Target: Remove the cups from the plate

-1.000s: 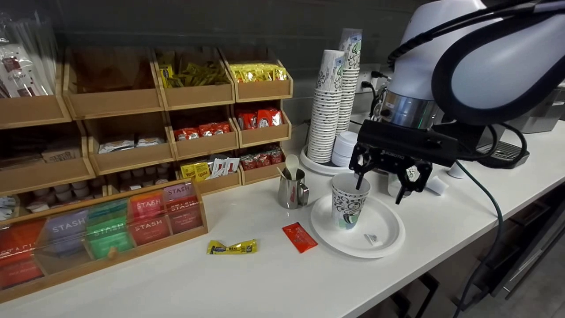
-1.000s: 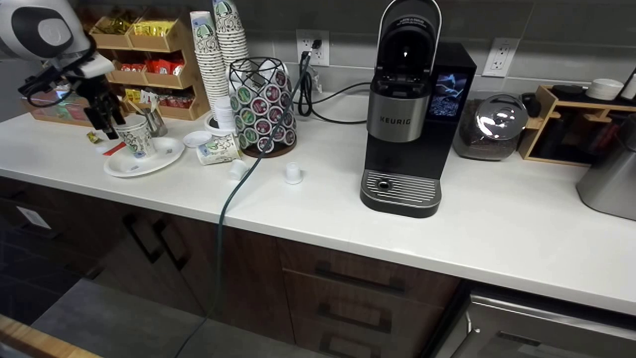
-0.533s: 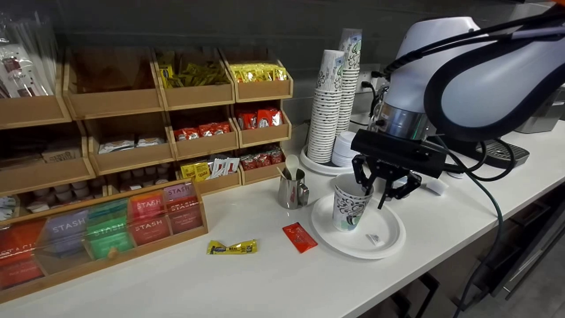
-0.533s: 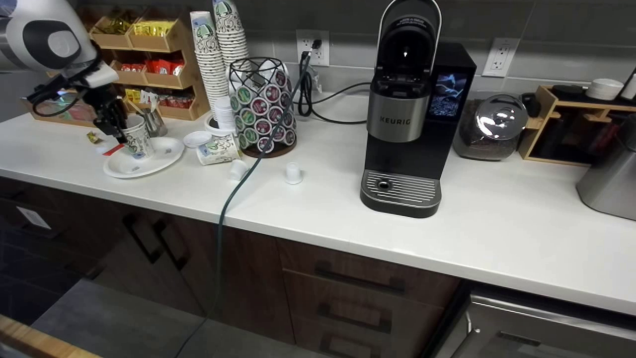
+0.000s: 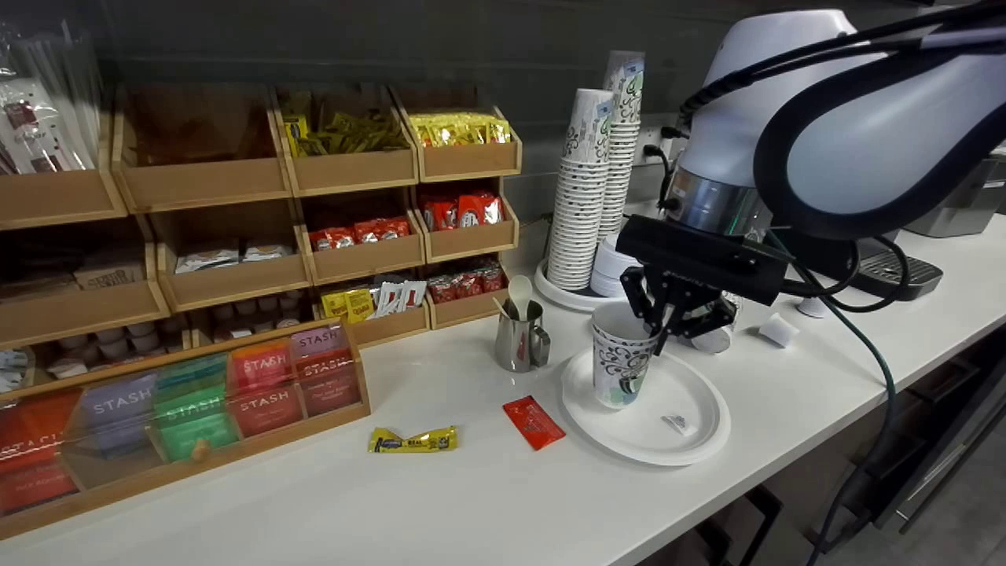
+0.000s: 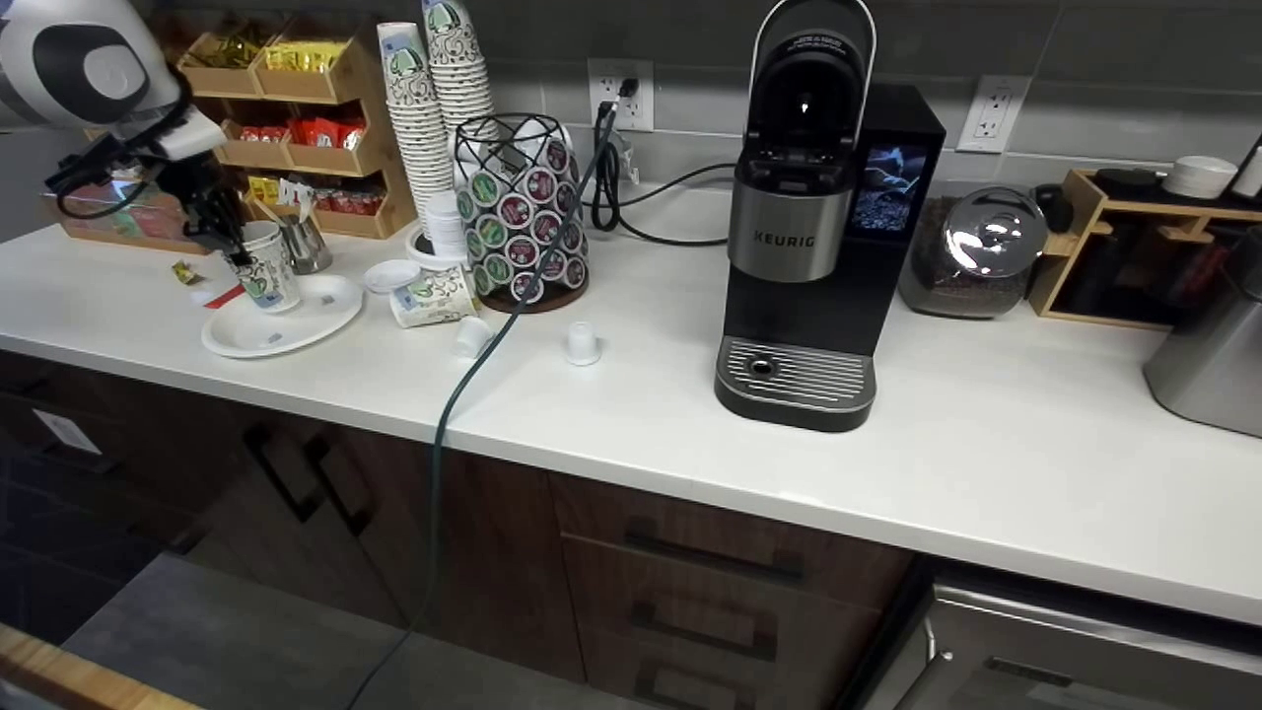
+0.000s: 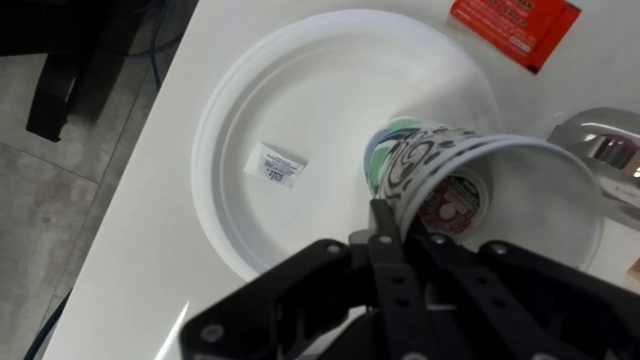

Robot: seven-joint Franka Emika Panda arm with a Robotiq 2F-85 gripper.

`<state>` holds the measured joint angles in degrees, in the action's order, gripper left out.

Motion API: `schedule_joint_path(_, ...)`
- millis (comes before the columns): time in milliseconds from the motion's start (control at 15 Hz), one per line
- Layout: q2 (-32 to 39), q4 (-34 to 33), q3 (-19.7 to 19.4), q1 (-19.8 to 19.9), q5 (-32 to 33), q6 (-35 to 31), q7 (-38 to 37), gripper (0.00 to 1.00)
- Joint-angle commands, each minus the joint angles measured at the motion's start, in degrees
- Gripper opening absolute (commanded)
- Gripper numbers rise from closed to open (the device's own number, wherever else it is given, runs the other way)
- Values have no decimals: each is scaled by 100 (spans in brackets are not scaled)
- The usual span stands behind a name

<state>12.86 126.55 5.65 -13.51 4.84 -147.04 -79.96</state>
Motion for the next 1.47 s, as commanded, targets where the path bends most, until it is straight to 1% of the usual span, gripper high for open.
schedule_joint_path(0,-523,35,239,-105,-155,439,525,1)
schedule_joint_path(133,-600,-113,493,-198,-276,810,1049,1)
schedule_joint_path(267,-607,-274,742,-292,-452,1028,1508,1)
schedule_joint_path(467,-360,-607,986,-481,-441,1242,1936,1)
schedule_joint_path(600,-127,-727,995,-618,-123,1282,1769,1)
schedule_joint_path(733,61,-753,913,-759,298,1226,1543,1)
schedule_joint_path(867,297,-807,841,-849,525,1161,1462,1)
schedule_joint_path(933,398,-814,804,-873,575,1088,1455,1)
schedule_joint_path(1133,609,-899,748,-886,399,1020,1583,1)
schedule_joint_path(1200,644,-937,743,-865,299,1051,1640,8)
schedule_joint_path(1267,640,-956,737,-838,232,1099,1708,32)
schedule_joint_path(1400,501,-929,730,-753,95,1180,1895,34)
